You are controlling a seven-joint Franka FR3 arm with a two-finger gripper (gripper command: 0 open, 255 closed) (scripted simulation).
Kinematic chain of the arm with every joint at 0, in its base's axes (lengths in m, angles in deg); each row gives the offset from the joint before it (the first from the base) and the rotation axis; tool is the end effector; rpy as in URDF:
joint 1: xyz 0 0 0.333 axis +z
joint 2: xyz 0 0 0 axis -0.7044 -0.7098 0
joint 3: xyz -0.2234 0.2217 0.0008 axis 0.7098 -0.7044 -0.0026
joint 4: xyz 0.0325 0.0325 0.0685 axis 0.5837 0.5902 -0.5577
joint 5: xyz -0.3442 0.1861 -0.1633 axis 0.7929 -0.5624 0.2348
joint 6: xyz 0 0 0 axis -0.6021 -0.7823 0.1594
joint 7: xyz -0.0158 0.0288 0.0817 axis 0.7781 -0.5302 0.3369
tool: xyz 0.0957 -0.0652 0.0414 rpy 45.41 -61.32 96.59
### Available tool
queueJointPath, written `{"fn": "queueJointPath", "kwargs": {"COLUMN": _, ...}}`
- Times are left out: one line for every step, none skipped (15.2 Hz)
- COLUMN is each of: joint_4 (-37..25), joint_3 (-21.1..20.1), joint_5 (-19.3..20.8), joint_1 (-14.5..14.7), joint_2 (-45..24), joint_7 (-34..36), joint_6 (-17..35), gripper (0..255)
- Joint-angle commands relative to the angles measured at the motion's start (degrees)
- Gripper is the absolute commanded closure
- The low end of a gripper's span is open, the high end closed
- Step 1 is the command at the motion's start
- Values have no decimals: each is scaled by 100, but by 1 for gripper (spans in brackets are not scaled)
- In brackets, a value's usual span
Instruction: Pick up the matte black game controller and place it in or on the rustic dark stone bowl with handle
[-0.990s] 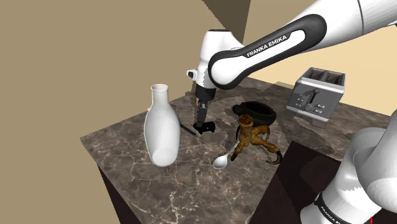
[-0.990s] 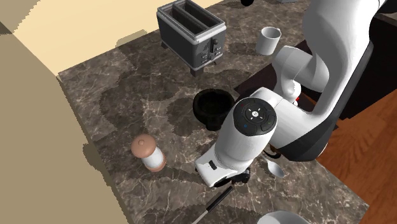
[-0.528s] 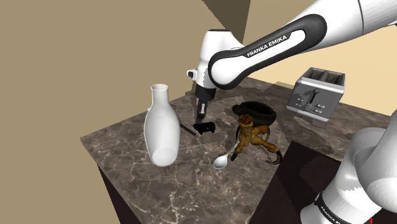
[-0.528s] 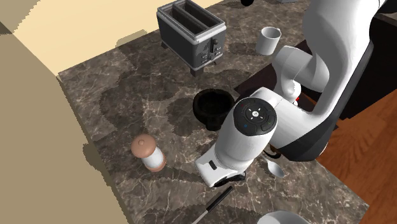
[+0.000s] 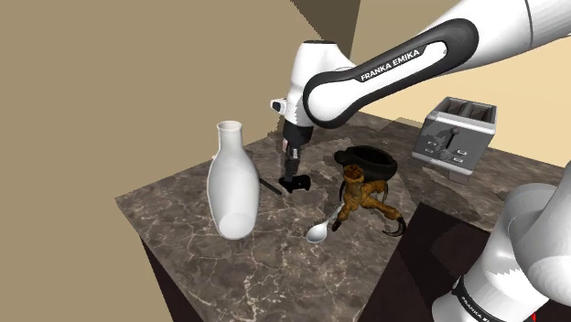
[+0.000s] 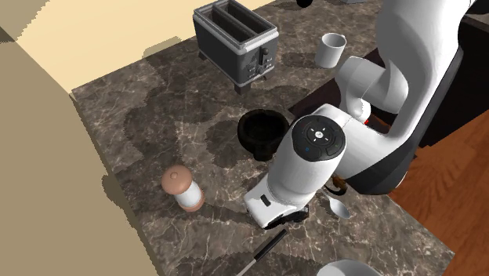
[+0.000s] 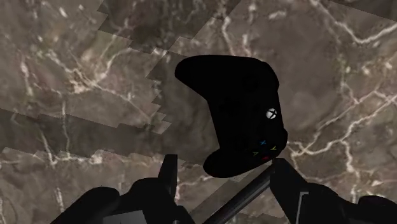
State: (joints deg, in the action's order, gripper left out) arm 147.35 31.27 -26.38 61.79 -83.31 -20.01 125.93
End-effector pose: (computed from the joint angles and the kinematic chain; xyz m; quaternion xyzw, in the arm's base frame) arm 0.5090 0.1821 0.3798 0.9016 0.4270 0.0690 0.0042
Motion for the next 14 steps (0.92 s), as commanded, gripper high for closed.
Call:
{"fn": "queueJointPath", "kwargs": {"joint_4": 447, "joint_3": 13, "joint_5": -4, "joint_1": 59, "joint_2": 466, "joint_7": -591, "joint_6": 175, "gripper": 0}}
{"fn": "queueJointPath", "kwargs": {"joint_4": 730, "joint_3": 50, "joint_5": -17, "joint_1": 104, "joint_2": 782, "joint_7": -991, "joint_6": 267, "gripper": 0}}
{"fn": "queueJointPath", "kwargs": {"joint_4": 792, "joint_3": 72, "joint_5": -15, "joint_1": 126, "joint_2": 852, "joint_7": -1078, "joint_6": 286, "gripper": 0}}
{"fn": "queueJointPath", "kwargs": {"joint_4": 819, "joint_3": 74, "joint_5": -13, "joint_1": 130, "joint_2": 797, "joint_7": -1076, "joint_6": 367, "gripper": 0}}
{"fn": "queueJointPath", "kwargs": {"joint_4": 844, "joint_3": 74, "joint_5": -11, "joint_1": 131, "joint_2": 741, "joint_7": -1075, "joint_6": 449, "gripper": 0}}
{"fn": "queueJointPath", "kwargs": {"joint_4": 868, "joint_3": 73, "joint_5": -10, "joint_1": 130, "joint_2": 684, "joint_7": -1074, "joint_6": 530, "gripper": 0}}
{"fn": "queueJointPath", "kwargs": {"joint_4": 891, "joint_3": 71, "joint_5": -9, "joint_1": 130, "joint_2": 625, "joint_7": -1072, "joint_6": 612, "gripper": 0}}
{"fn": "queueJointPath", "kwargs": {"joint_4": 912, "joint_3": 70, "joint_5": -7, "joint_1": 130, "joint_2": 565, "joint_7": -1071, "joint_6": 693, "gripper": 0}}
{"fn": "queueJointPath", "kwargs": {"joint_4": 933, "joint_3": 69, "joint_5": -6, "joint_1": 129, "joint_2": 504, "joint_7": -1070, "joint_6": 774, "gripper": 0}}
{"fn": "queueJointPath", "kwargs": {"joint_4": 962, "joint_3": 67, "joint_5": -3, "joint_1": 129, "joint_2": 405, "joint_7": -1068, "joint_6": 902, "gripper": 0}}
{"fn": "queueJointPath", "kwargs": {"joint_4": 963, "joint_3": 67, "joint_5": -3, "joint_1": 129, "joint_2": 406, "joint_7": -1068, "joint_6": 902, "gripper": 0}}
{"fn": "queueJointPath", "kwargs": {"joint_4": 962, "joint_3": 67, "joint_5": -3, "joint_1": 129, "joint_2": 405, "joint_7": -1068, "joint_6": 902, "gripper": 0}}
{"fn": "queueJointPath", "kwargs": {"joint_4": 962, "joint_3": 67, "joint_5": -3, "joint_1": 129, "joint_2": 405, "joint_7": -1068, "joint_6": 902, "gripper": 0}}
{"fn": "queueJointPath", "kwargs": {"joint_4": 962, "joint_3": 67, "joint_5": -3, "joint_1": 129, "joint_2": 405, "joint_7": -1068, "joint_6": 902, "gripper": 0}}
